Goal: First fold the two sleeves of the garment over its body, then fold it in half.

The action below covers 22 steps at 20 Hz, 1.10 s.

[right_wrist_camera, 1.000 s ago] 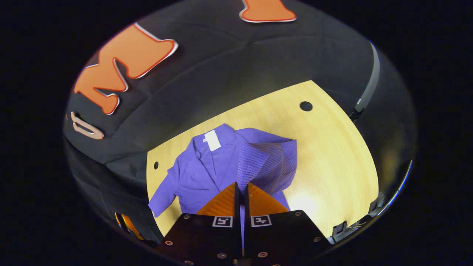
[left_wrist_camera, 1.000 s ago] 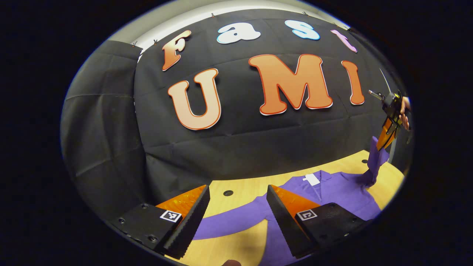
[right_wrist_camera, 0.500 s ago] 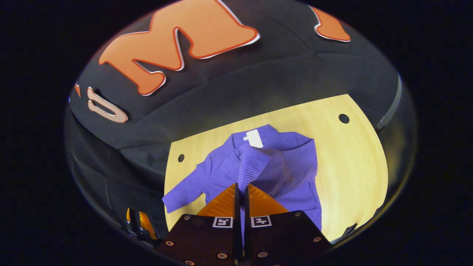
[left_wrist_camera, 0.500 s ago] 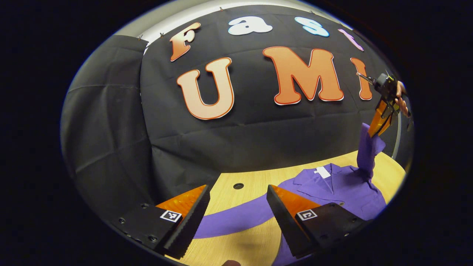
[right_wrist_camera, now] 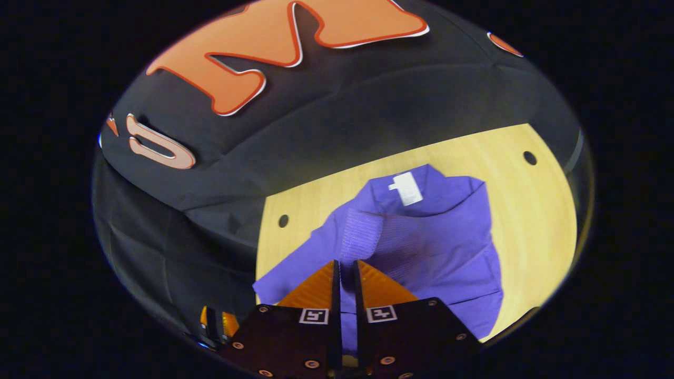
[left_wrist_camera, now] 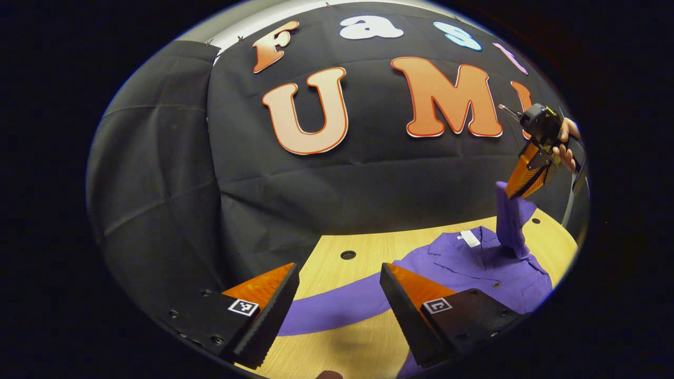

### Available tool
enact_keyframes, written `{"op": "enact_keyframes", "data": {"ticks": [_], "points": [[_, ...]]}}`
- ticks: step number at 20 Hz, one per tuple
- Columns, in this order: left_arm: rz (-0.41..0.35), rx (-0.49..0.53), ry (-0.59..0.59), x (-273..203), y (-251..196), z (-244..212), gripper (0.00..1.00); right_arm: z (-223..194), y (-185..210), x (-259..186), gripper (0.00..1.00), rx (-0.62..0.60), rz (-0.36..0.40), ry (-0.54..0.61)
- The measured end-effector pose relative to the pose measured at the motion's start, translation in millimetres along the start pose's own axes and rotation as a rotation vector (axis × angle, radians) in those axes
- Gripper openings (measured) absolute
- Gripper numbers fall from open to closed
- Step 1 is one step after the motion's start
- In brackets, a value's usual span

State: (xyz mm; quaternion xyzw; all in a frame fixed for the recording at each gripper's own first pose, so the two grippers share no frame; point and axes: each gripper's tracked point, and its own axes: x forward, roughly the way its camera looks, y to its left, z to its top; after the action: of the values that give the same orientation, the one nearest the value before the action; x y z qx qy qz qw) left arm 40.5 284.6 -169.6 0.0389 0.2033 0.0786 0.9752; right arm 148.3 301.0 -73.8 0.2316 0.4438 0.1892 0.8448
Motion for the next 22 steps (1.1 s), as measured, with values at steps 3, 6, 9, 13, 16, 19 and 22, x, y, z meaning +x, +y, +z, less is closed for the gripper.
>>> {"op": "enact_keyframes", "data": {"ticks": [3, 6, 9, 13, 16, 19, 22], "points": [[0.004, -0.003, 0.019, 6.7, 9.3, -7.6, 0.97, 0.8, 30.5, 1.8, 0.3, 0.022, 0.103, -0.031], [0.011, 0.003, 0.034, 12.4, 19.6, -11.5, 0.98, 5.6, 28.7, -7.2, 0.5, -0.019, 0.102, -0.093], [0.014, 0.011, 0.045, 22.6, 28.1, -14.7, 0.97, 15.5, 19.8, -30.1, 0.48, -0.086, 0.069, -0.187], [0.02, -0.001, 0.1, 42.6, 35.6, -18.9, 0.97, 33.9, 5.5, -75.9, 0.84, -0.164, 0.018, -0.345], [0.029, -0.025, 0.162, 53.9, 45.0, -26.9, 0.97, 48.9, -8.0, -113.7, 0.93, -0.203, -0.03, -0.466], [0.033, -0.027, 0.249, 68.0, 54.3, -44.1, 0.97, 58.1, -21.6, -148.9, 0.95, -0.25, -0.078, -0.566], [0.039, -0.046, 0.343, 76.3, 66.5, -61.7, 0.97, 64.7, -24.1, -184.3, 0.95, -0.302, -0.099, -0.666]]}}
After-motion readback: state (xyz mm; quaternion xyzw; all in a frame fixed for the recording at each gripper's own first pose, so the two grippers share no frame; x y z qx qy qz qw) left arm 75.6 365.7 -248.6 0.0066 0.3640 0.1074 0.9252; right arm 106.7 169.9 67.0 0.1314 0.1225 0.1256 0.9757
